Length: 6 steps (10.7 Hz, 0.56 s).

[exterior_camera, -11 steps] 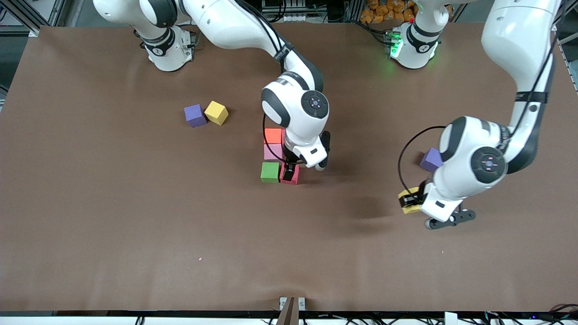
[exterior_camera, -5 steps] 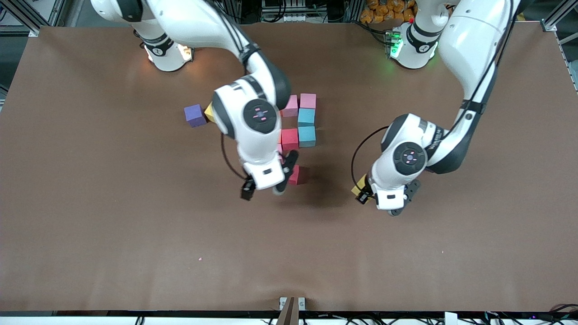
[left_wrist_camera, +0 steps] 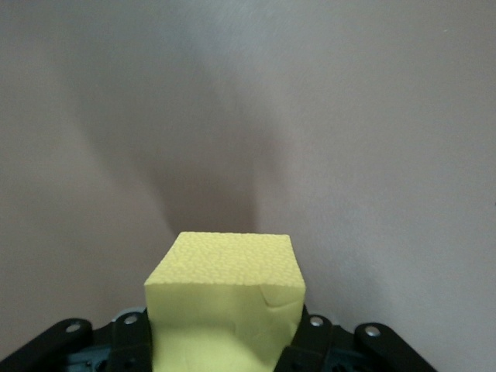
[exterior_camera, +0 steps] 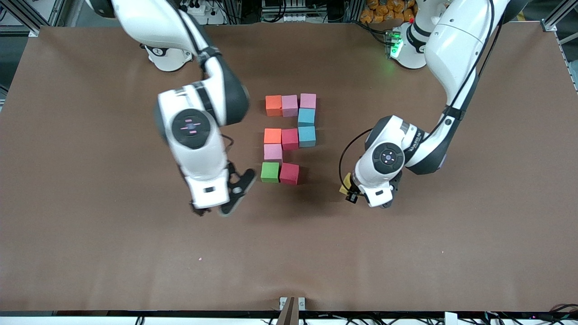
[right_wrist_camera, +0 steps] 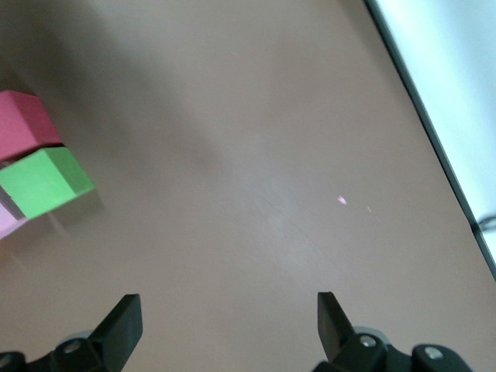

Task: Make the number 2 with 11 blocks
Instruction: 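Open the right gripper and withdraw it while the left gripper carries yellow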

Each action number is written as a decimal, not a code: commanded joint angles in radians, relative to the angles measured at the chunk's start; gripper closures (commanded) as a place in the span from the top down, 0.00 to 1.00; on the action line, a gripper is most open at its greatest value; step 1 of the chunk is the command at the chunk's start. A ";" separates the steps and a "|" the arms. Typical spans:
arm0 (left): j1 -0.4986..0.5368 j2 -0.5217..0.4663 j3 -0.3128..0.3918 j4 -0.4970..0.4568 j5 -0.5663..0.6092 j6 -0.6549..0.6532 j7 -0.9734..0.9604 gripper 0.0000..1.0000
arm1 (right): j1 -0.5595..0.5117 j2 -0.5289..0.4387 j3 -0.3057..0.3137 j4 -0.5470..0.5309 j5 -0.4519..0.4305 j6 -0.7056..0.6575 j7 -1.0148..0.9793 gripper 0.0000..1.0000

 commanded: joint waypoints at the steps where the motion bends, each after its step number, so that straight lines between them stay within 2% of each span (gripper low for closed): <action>1: -0.089 0.035 0.012 0.030 0.015 0.025 -0.210 0.50 | -0.076 -0.145 0.053 -0.187 0.016 0.028 0.011 1.00; 4: -0.161 0.085 0.020 0.079 0.017 0.065 -0.344 0.50 | -0.145 -0.225 0.053 -0.283 0.016 0.016 0.013 1.00; 6: -0.236 0.107 0.094 0.104 0.015 0.065 -0.437 0.50 | -0.169 -0.294 0.055 -0.366 0.015 0.016 0.005 1.00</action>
